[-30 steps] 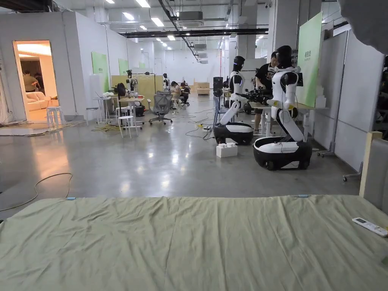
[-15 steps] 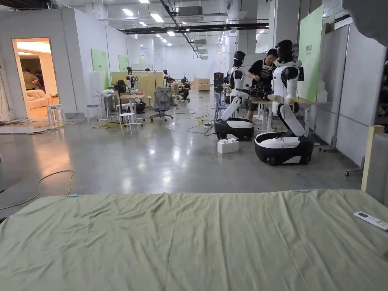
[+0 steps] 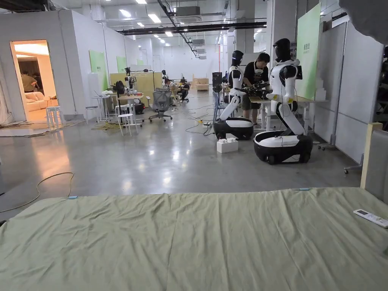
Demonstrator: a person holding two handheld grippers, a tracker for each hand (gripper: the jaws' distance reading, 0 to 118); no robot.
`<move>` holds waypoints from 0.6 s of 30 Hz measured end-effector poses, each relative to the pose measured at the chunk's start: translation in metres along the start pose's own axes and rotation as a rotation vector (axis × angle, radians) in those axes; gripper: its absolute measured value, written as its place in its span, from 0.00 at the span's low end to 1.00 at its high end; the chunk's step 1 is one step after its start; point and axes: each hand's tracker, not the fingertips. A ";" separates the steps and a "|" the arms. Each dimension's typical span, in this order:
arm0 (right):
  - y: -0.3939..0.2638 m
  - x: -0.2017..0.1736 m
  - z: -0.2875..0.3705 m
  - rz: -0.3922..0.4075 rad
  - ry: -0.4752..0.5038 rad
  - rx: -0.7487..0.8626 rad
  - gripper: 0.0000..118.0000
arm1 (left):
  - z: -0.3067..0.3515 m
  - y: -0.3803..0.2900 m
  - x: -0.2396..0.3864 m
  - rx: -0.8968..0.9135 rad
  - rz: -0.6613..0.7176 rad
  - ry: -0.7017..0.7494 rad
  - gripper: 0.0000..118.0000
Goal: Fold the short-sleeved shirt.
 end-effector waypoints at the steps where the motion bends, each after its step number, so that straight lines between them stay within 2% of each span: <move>1: 0.000 -0.001 0.000 0.003 0.001 0.002 0.00 | 0.000 0.000 0.000 -0.001 -0.001 0.000 0.00; 12: -0.003 -0.002 -0.001 0.015 0.020 0.001 0.00 | -0.001 -0.001 -0.005 0.014 0.053 0.005 0.00; 16: -0.007 0.000 0.002 -0.019 0.051 0.016 0.00 | 0.001 -0.003 -0.009 0.014 0.048 0.013 0.00; 18: -0.010 0.001 0.002 -0.029 0.069 0.018 0.00 | 0.004 -0.006 -0.015 0.023 0.057 0.067 0.07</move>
